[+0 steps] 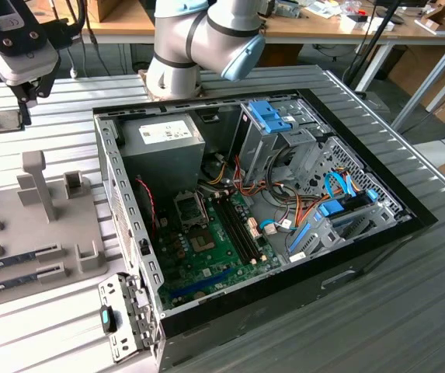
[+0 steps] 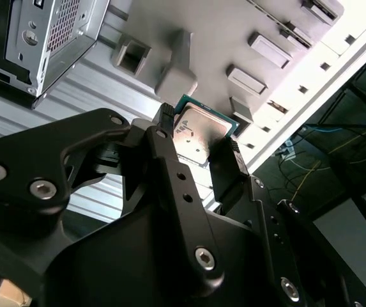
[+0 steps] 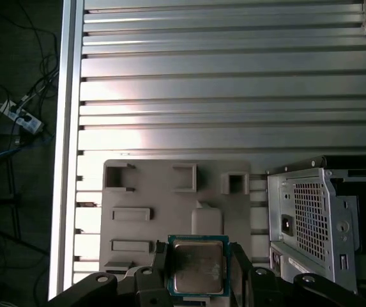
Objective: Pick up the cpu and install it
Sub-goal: 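Pick up the cpu and move it towards the insertion slot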
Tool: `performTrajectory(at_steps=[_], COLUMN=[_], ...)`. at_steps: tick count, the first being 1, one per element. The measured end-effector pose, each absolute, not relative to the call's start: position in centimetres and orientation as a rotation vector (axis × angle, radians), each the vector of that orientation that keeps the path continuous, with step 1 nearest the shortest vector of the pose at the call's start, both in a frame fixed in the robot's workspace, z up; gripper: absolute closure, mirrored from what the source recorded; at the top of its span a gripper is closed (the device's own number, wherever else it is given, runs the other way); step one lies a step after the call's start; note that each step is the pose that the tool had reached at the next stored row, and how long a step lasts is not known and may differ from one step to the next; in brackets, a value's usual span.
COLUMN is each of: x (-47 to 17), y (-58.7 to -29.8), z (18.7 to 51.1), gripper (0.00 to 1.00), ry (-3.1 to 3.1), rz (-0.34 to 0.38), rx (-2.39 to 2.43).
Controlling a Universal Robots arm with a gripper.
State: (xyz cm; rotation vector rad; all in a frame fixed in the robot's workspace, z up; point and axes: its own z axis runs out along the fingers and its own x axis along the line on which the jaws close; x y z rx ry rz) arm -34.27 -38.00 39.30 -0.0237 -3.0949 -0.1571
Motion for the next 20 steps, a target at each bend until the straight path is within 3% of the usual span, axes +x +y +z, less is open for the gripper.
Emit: performTrajectory(at_steps=[20], x=[-32.5], y=[-38.0], z=[39.3], gripper=[0.53], ry=[-3.095], rz=[-0.157], rx=[-0.024])
